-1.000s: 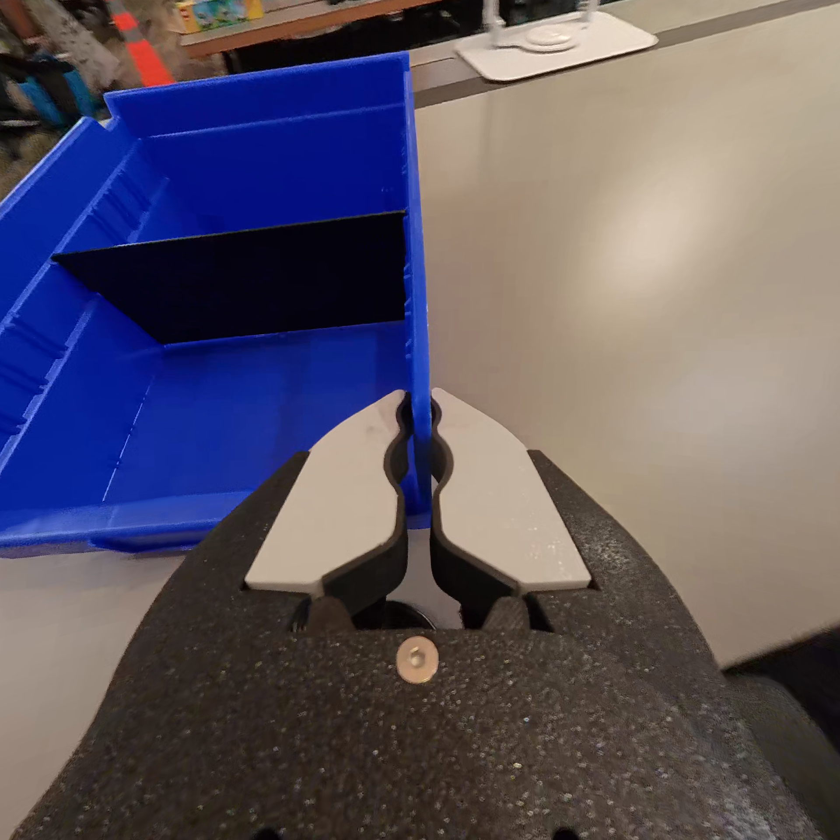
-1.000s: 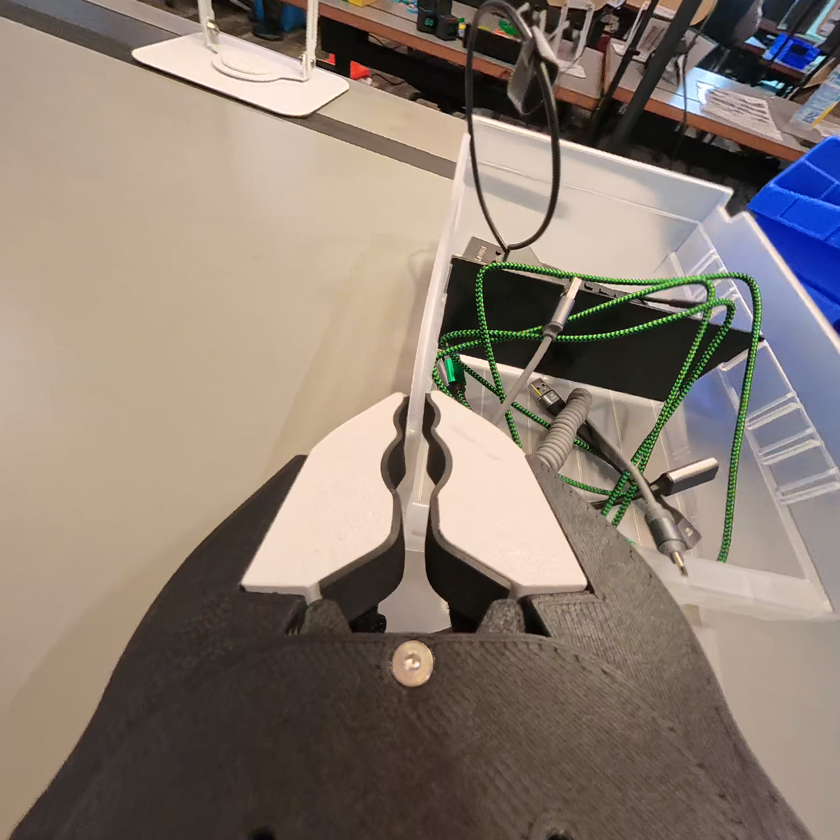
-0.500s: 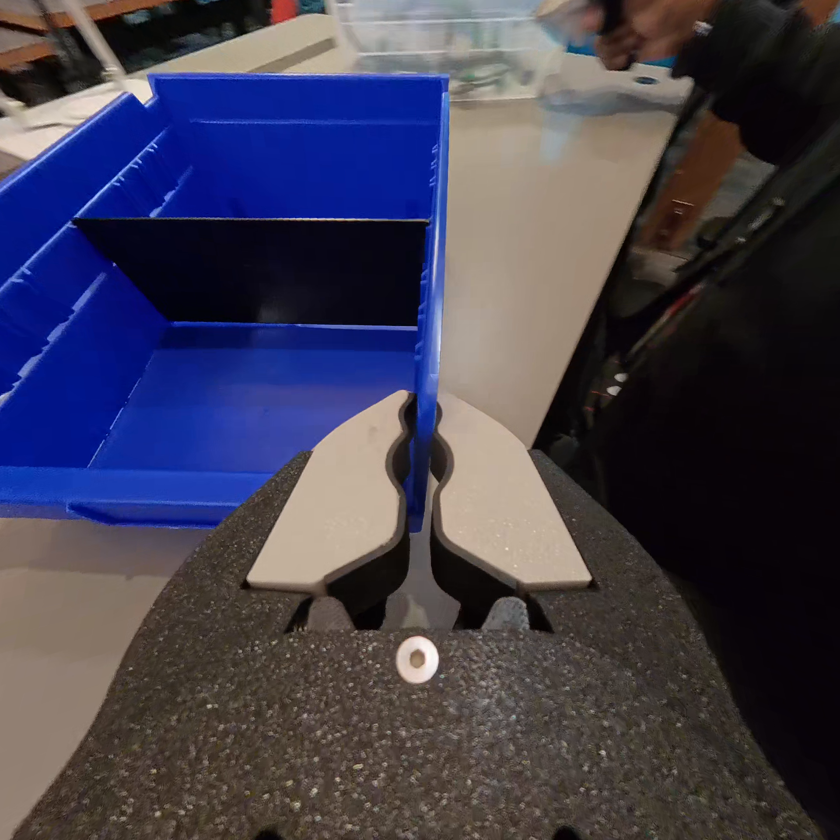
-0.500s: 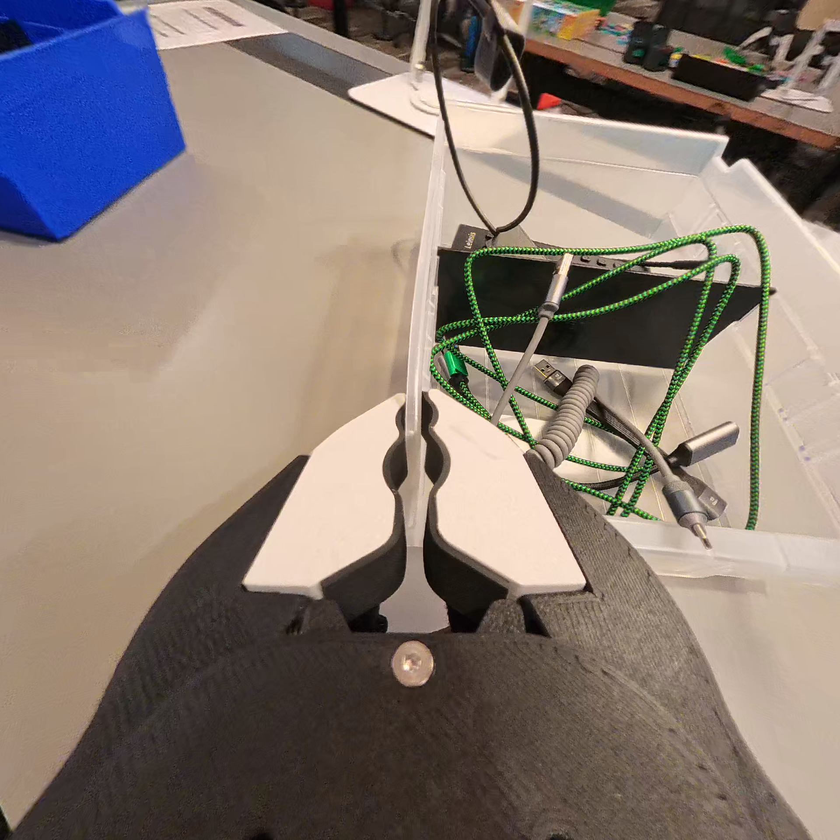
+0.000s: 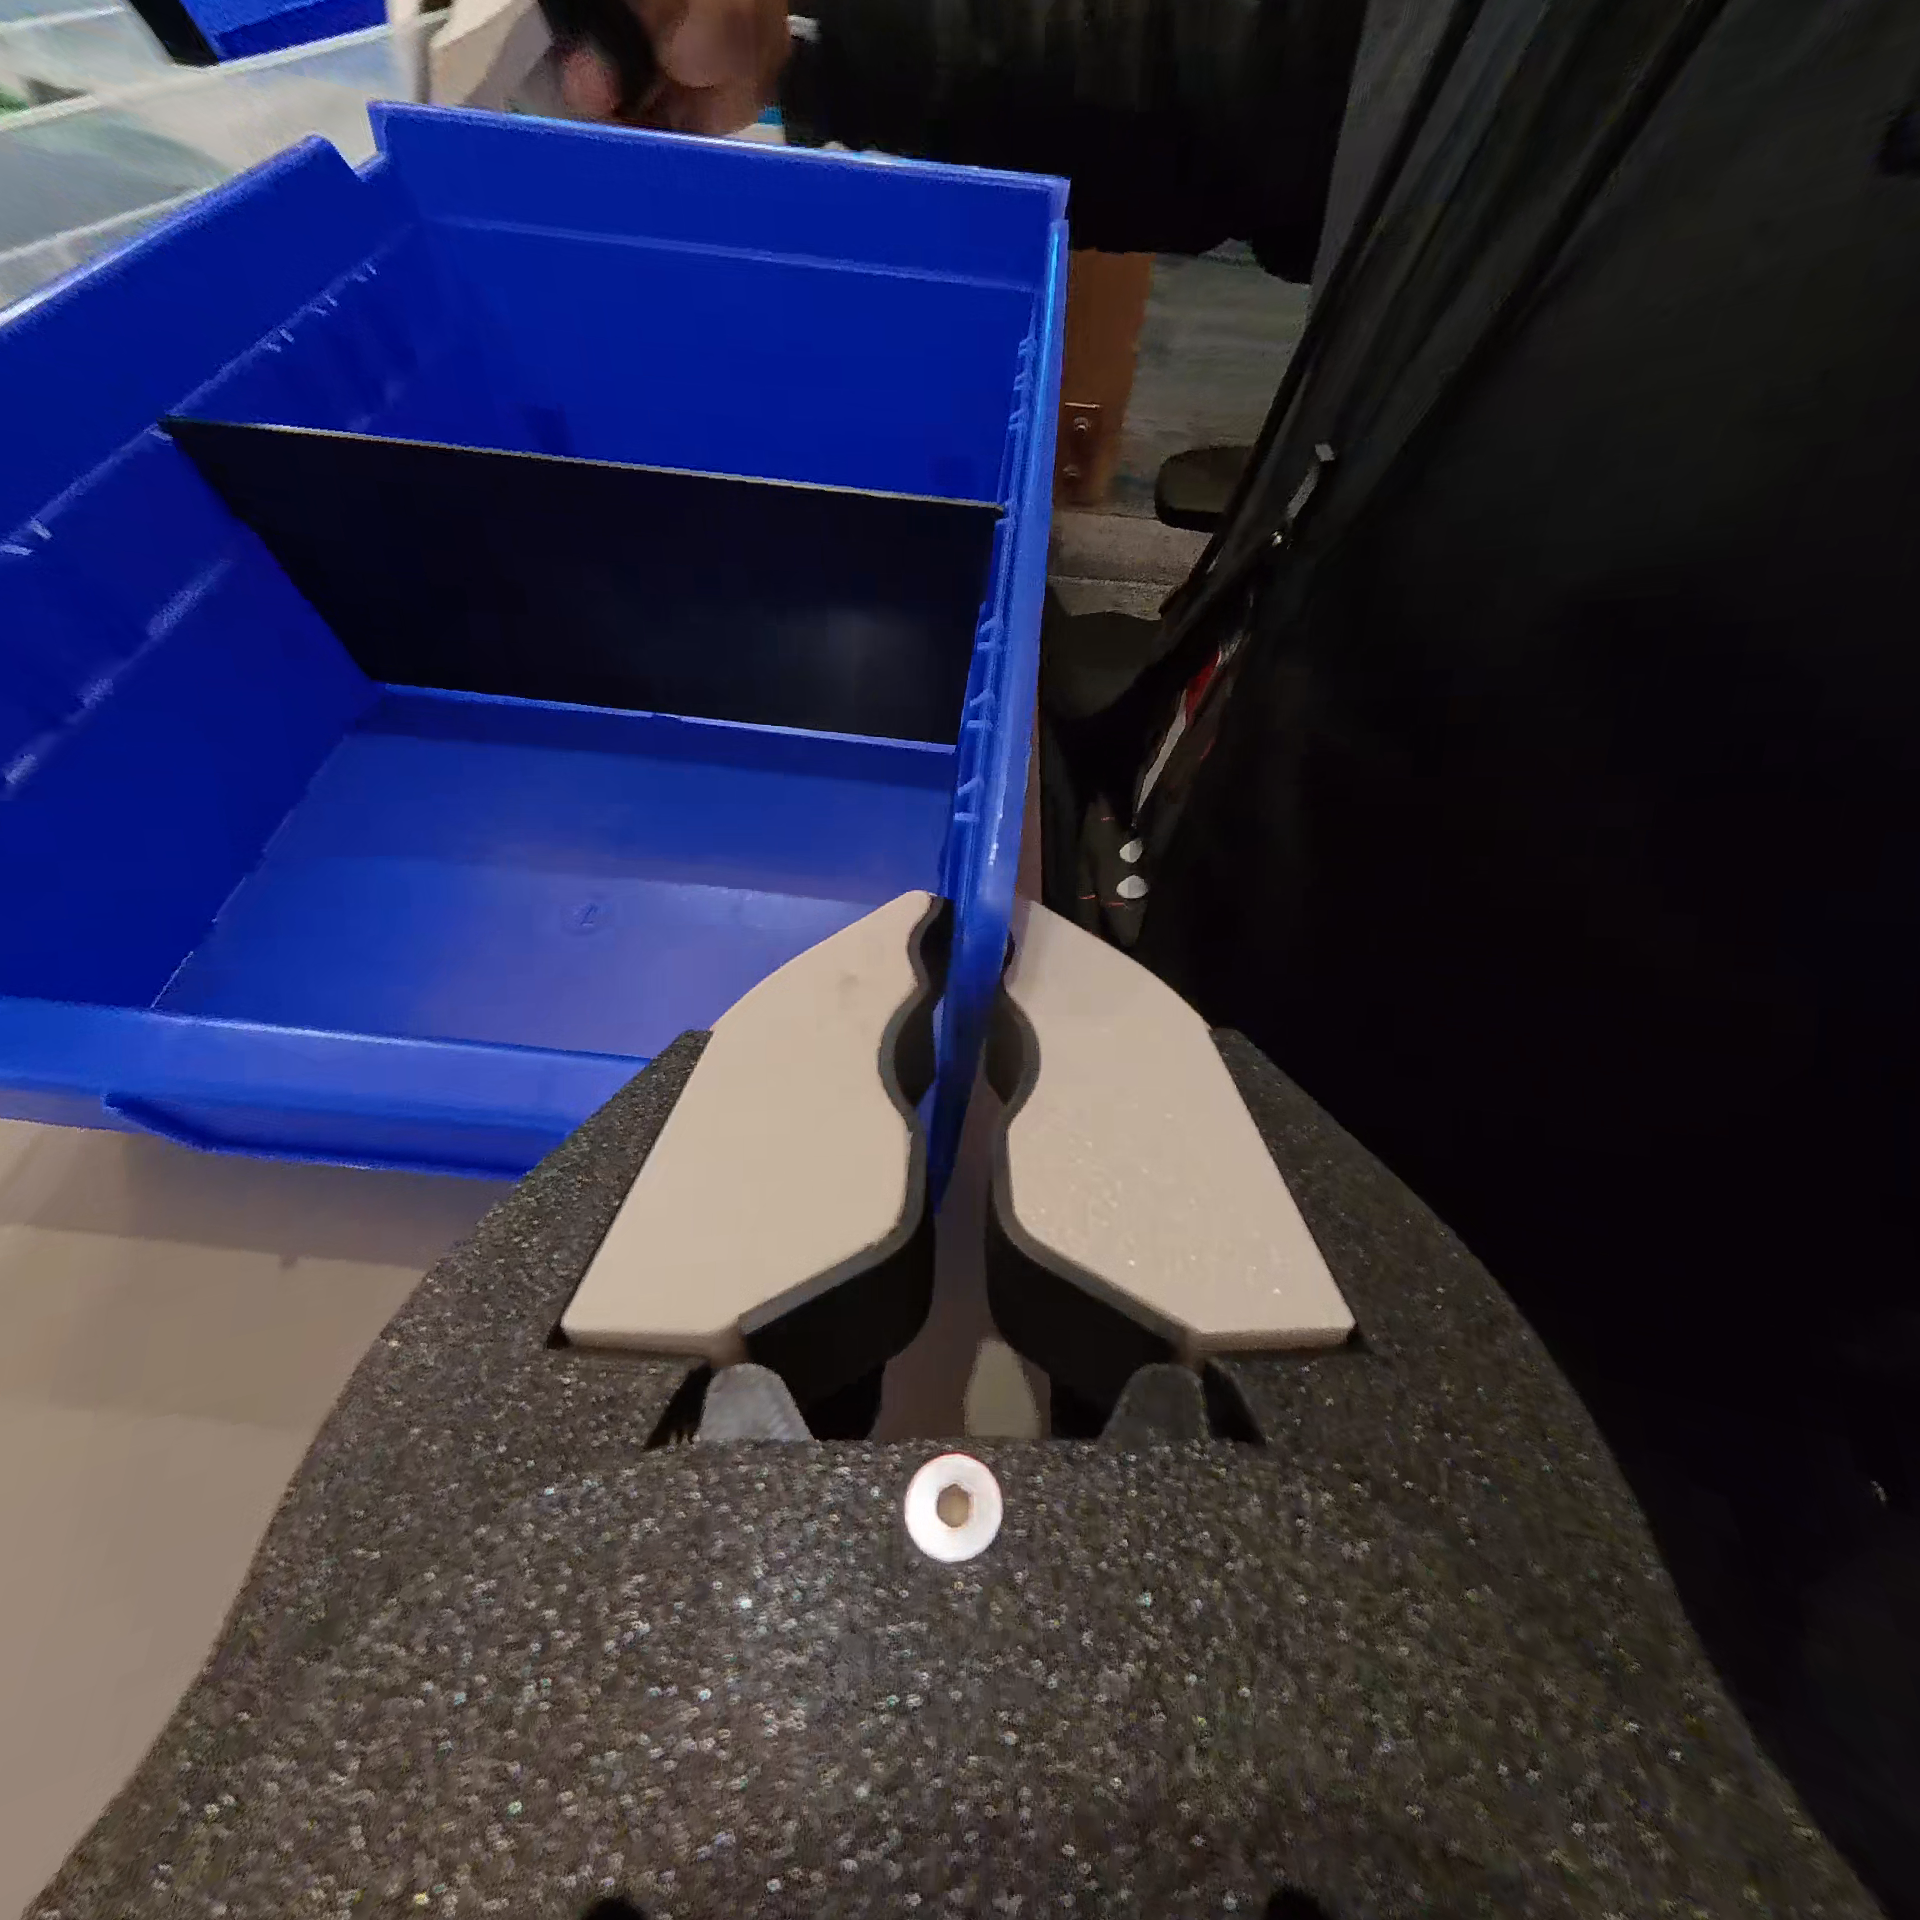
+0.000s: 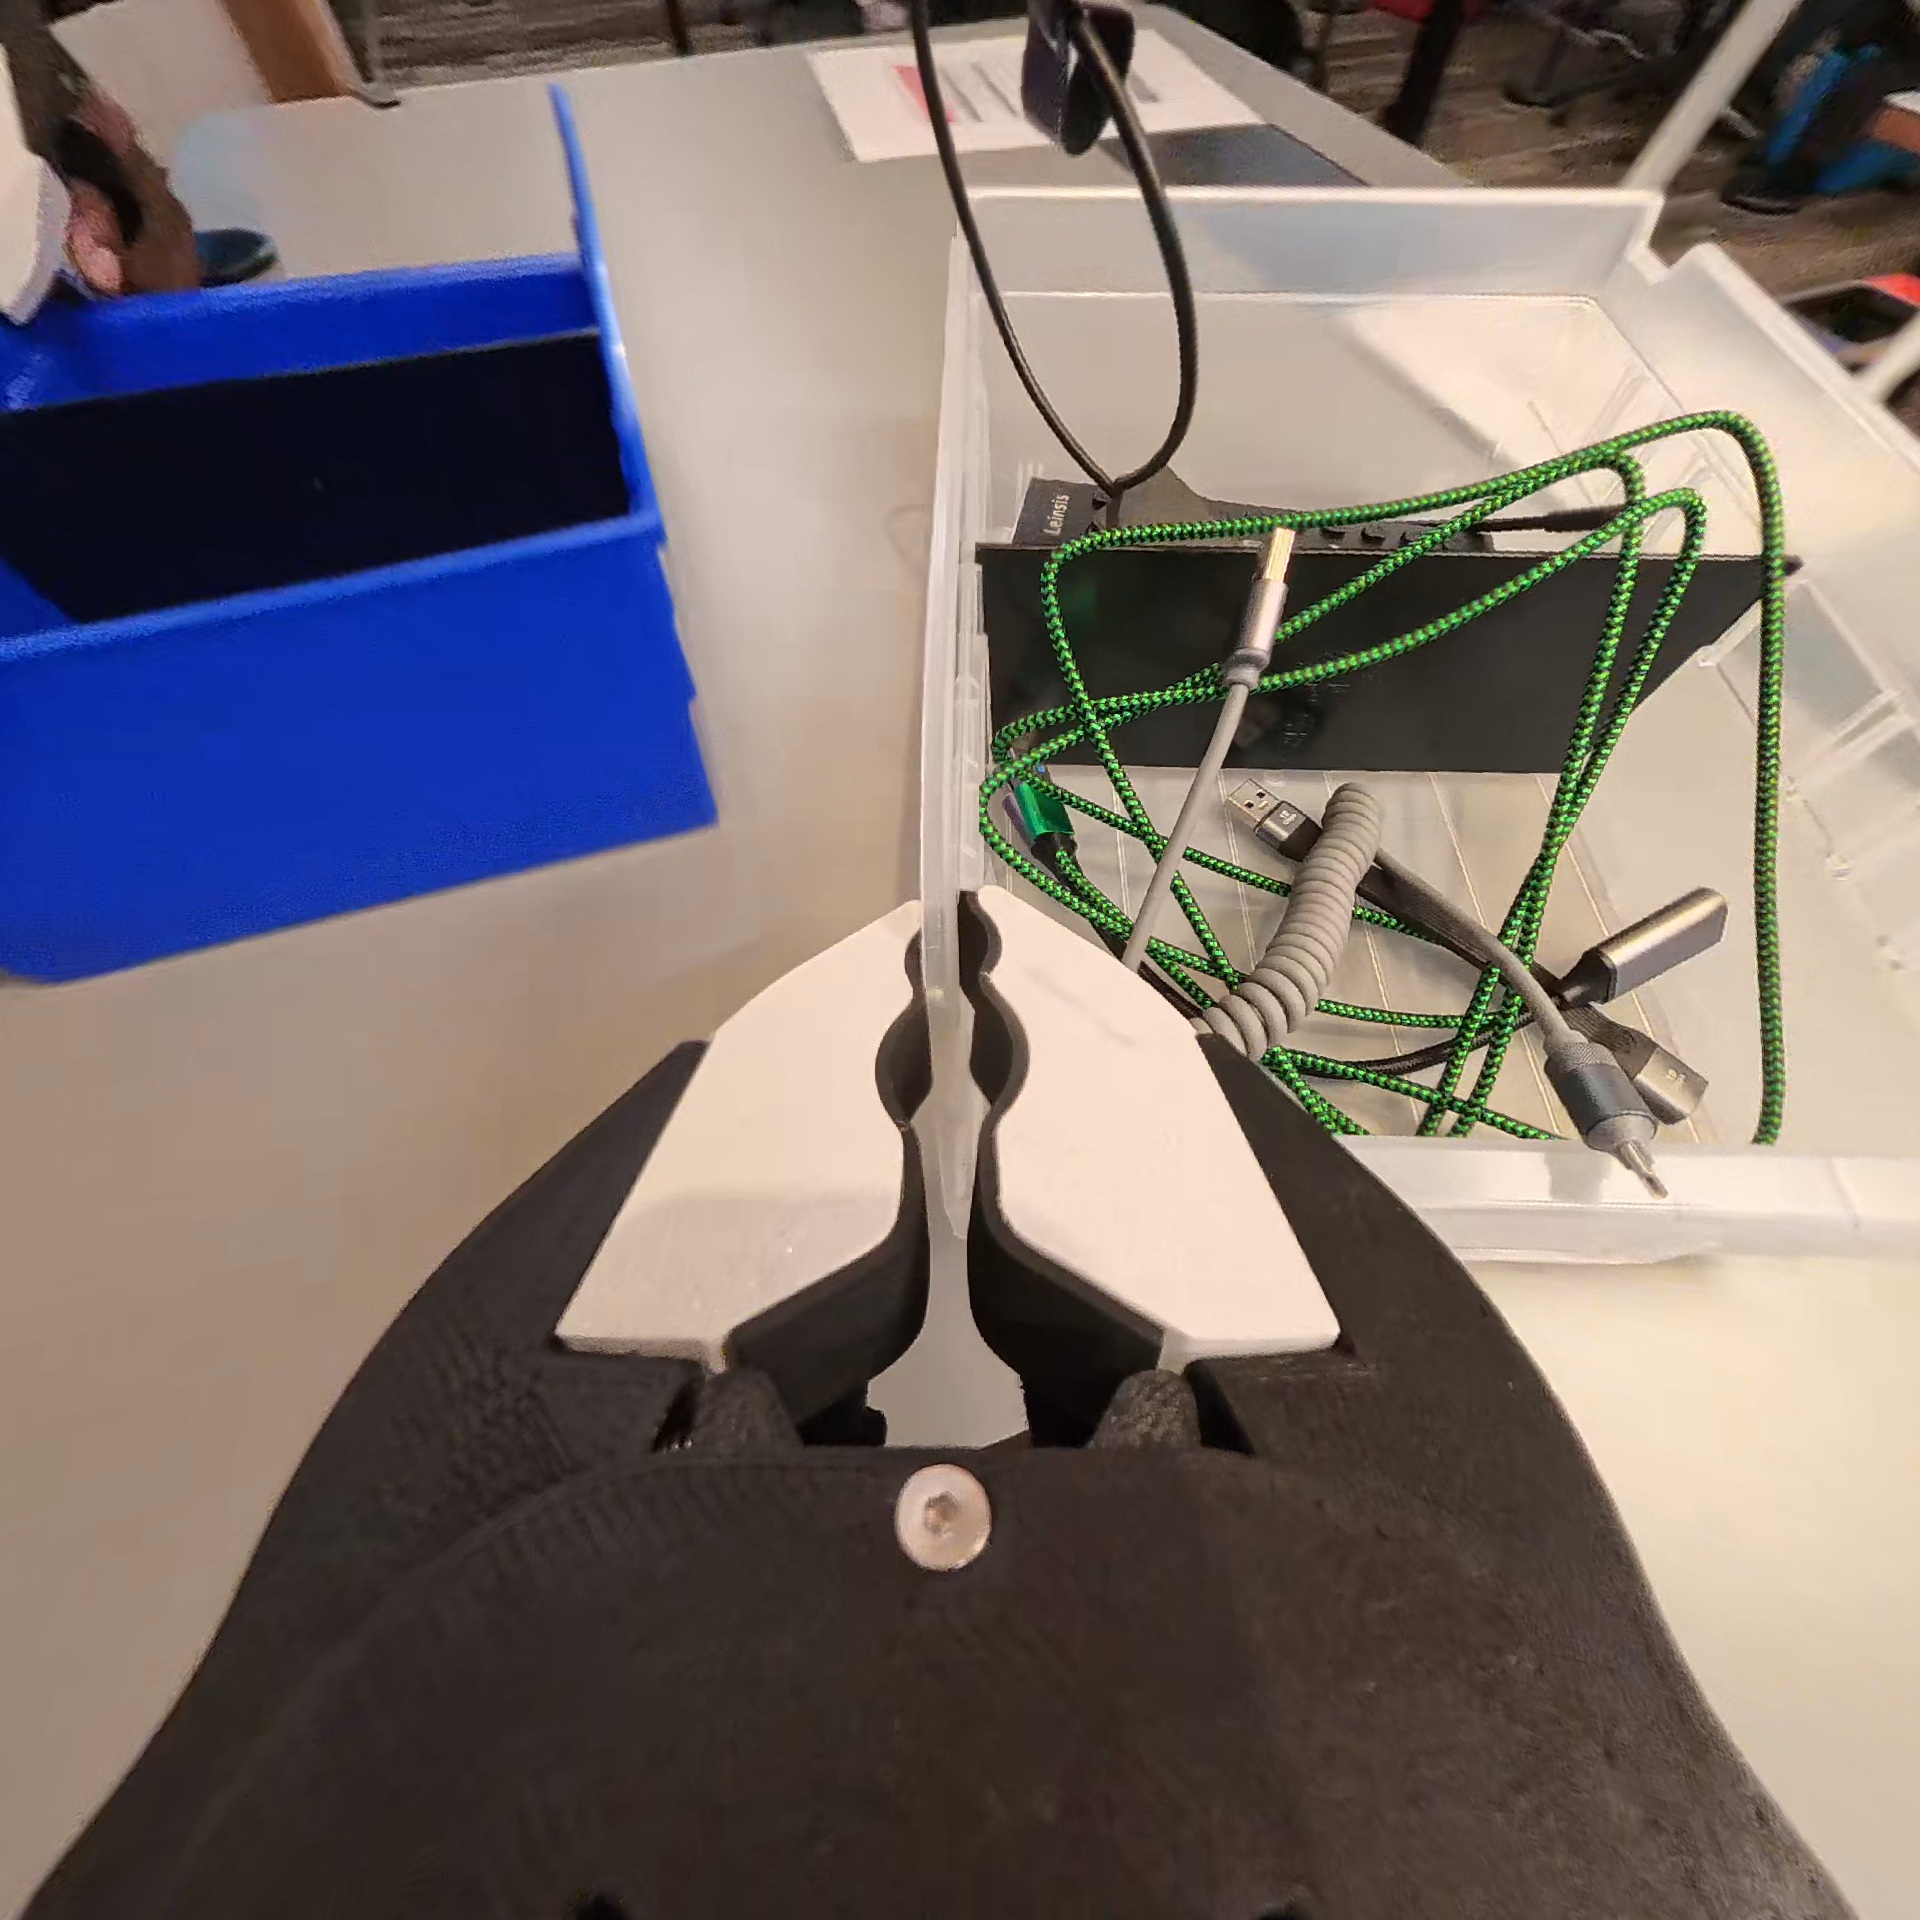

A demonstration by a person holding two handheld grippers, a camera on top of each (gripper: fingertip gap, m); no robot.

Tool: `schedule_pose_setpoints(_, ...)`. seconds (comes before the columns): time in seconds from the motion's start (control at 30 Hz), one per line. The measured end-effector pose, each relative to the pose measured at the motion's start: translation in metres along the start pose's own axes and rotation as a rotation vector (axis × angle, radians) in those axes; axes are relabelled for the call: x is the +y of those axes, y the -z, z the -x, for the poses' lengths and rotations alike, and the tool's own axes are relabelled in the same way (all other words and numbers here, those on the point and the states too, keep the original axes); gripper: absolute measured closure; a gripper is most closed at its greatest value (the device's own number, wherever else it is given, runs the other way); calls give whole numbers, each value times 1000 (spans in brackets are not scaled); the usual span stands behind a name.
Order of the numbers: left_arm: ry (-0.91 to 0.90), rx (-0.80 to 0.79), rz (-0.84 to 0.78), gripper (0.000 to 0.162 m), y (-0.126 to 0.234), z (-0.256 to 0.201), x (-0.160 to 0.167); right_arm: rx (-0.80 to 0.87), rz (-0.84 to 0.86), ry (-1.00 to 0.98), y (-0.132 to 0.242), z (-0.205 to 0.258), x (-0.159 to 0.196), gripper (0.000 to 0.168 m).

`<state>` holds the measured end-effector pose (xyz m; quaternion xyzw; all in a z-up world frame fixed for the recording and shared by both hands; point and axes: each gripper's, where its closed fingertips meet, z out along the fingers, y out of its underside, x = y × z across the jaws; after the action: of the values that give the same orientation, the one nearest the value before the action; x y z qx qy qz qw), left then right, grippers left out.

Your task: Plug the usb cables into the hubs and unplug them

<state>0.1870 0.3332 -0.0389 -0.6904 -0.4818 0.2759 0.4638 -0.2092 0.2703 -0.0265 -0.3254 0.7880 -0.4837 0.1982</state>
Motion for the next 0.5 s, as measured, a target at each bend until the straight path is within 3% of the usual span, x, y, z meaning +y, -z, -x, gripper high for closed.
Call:
schedule_pose_setpoints(0.27,-31,7,-8,159,-34,-7,-14,-188,-10,94,-70,14,-36,167)
schedule_pose_setpoints(0.5,-2,5,-30,153,-46,-16,-23,-274,-15,105,-91,24,-49,165)
